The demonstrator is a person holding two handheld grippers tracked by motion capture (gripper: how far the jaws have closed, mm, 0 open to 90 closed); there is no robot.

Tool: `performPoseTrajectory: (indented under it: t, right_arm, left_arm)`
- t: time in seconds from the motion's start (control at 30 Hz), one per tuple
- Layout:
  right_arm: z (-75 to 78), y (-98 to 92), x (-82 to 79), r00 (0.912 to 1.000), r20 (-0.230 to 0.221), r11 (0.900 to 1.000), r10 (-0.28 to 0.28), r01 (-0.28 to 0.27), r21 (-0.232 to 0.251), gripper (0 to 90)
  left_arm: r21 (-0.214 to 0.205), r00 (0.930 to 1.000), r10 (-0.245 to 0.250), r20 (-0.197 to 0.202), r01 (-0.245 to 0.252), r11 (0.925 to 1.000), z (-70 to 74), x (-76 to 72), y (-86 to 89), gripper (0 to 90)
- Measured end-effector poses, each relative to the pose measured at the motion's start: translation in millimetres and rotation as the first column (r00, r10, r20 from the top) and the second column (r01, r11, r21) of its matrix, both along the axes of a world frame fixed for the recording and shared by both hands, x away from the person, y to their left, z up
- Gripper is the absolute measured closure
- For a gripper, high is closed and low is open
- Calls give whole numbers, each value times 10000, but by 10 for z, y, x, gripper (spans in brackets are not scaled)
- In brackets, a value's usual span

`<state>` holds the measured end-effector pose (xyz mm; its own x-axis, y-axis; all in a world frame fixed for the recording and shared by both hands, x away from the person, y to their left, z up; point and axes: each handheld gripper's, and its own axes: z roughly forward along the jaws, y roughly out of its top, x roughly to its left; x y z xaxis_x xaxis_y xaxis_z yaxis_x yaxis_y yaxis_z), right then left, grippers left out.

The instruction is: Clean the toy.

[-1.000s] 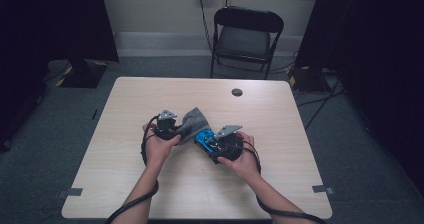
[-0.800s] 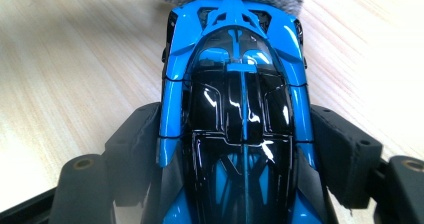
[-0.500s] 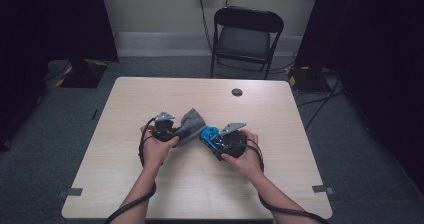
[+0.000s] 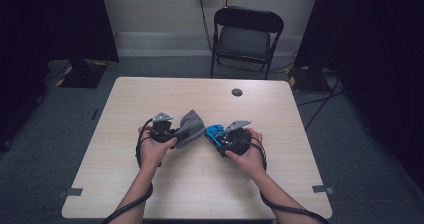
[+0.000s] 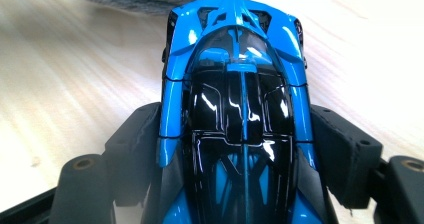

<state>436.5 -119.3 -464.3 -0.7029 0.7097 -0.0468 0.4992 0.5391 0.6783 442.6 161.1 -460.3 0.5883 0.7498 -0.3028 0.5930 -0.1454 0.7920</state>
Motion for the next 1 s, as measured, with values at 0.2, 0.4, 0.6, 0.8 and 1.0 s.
performPoseTrajectory:
  t: [0.2,0.4,0.6,0.8,1.0]
  right_arm:
    - [12,-102,65,9995,9,9994,-315,315,130,261]
    - [24,-109,32,9998,4,9995,-184,184,252,262]
    - [73,-11,-74,9992,139,9987,373,-378,332,262]
    - [114,120,-187,9952,204,9942,960,-968,466,262]
    - [104,190,-210,9931,178,9918,1162,-1169,509,261]
  left_arm:
    - [148,9999,137,-63,-136,9998,1,-30,124,727]
    - [321,9975,677,206,-684,9971,38,1,216,726]
    - [392,9904,1274,536,-1296,9908,94,77,205,725]
    - [287,9893,1355,542,-1372,9901,82,152,81,725]
    - [83,9948,920,439,-925,9957,51,166,-93,724]
